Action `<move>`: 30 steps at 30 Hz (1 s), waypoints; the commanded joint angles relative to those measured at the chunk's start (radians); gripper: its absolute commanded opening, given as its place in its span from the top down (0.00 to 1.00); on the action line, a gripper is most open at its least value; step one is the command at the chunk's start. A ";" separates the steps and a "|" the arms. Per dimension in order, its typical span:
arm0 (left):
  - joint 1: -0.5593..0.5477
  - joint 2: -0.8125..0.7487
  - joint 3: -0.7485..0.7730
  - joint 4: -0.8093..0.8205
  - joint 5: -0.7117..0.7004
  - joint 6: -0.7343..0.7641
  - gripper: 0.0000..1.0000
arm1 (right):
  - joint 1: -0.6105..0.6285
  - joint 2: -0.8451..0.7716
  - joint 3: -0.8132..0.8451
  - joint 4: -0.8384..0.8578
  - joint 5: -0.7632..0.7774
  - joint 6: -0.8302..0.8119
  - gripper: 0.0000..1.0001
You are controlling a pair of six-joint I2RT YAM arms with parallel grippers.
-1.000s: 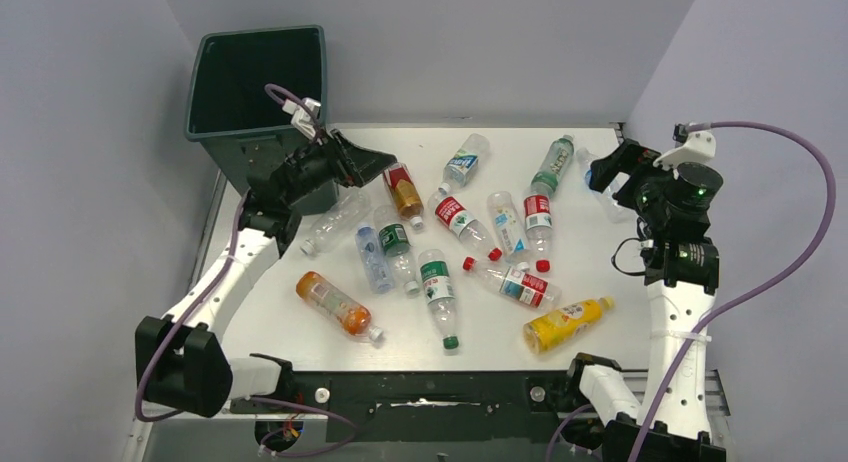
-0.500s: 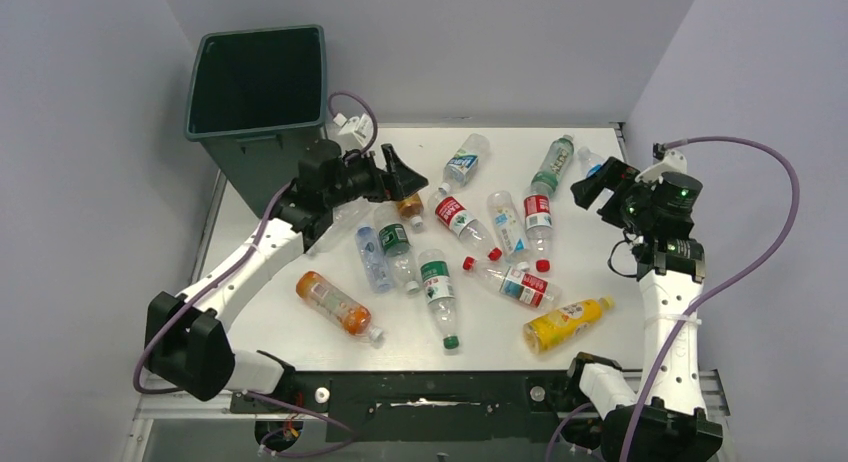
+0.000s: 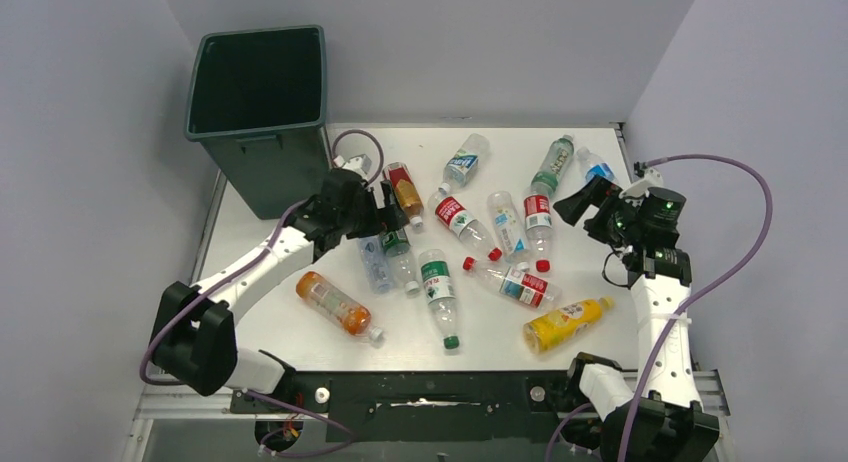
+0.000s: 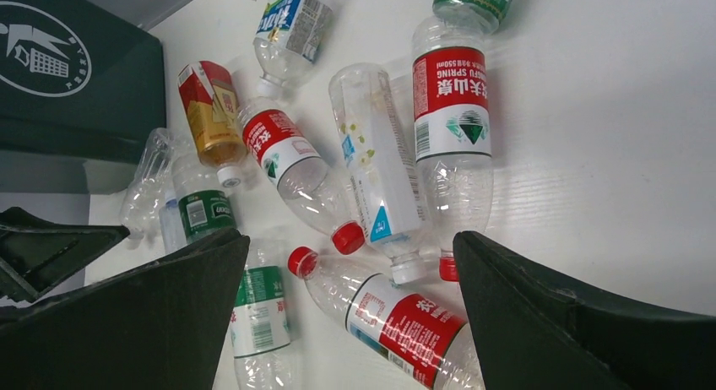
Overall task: Put the plastic bottles in the bin
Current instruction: Pick up the plastic bottle at the center of the board.
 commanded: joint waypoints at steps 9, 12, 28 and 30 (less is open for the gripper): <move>-0.184 0.064 0.007 -0.016 -0.068 -0.062 0.12 | 0.078 0.017 -0.004 0.002 0.019 -0.044 0.01; -0.195 0.062 0.019 -0.031 -0.084 -0.057 0.12 | 0.169 0.059 -0.001 -0.023 0.127 -0.055 0.05; -0.226 0.061 0.044 -0.025 -0.086 -0.049 0.12 | 0.231 0.364 0.176 -0.008 0.419 -0.040 0.15; -0.229 0.059 0.044 -0.018 -0.081 -0.046 0.12 | 0.211 0.408 0.212 0.008 0.419 -0.032 0.14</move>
